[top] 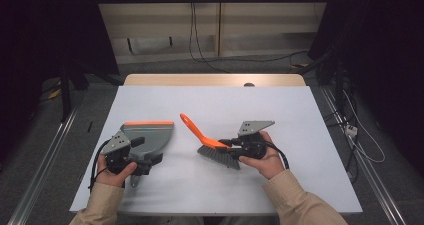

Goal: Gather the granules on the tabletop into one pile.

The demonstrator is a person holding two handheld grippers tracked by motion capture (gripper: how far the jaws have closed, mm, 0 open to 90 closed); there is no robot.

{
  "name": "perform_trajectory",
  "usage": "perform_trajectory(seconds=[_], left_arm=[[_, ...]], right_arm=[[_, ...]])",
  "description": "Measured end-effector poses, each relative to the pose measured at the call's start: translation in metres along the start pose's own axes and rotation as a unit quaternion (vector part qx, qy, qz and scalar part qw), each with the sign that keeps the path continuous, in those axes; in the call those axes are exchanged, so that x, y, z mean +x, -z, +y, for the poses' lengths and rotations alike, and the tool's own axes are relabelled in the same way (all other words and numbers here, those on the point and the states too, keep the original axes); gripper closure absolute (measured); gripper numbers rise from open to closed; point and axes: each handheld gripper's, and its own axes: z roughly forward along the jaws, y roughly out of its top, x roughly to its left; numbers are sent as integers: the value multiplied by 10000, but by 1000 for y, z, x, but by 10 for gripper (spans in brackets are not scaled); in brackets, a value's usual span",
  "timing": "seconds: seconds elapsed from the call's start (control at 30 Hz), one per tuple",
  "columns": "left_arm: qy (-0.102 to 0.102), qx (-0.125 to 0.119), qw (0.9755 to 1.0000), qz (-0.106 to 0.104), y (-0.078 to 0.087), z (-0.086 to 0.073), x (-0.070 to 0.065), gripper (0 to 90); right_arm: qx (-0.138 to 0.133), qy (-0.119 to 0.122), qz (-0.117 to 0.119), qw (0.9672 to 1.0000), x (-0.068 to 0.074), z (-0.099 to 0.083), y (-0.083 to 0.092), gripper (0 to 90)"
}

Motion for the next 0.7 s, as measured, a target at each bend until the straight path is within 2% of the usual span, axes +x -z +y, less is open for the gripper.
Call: perform_trajectory(seconds=[0.17, 0.3, 0.43, 0.53, 0.7], left_arm=[[12, -10, 10000, 30, 1, 0, 0, 54], [25, 8, 10000, 51, 1, -1, 1, 54], [28, 18, 10000, 60, 0, -1, 2, 54], [34, 36, 10000, 55, -1, -1, 2, 54], [49, 32, 10000, 52, -1, -1, 3, 54]], right_arm=[[24, 98, 181, 9998, -4, -9, -3, 718], [-32, 251, 142, 9996, -12, -9, -4, 718], [-68, 268, 195, 9994, -20, -7, -7, 718], [-86, 333, 141, 9993, -27, -5, -8, 718], [-119, 280, 98, 9995, -36, -1, -12, 718]])
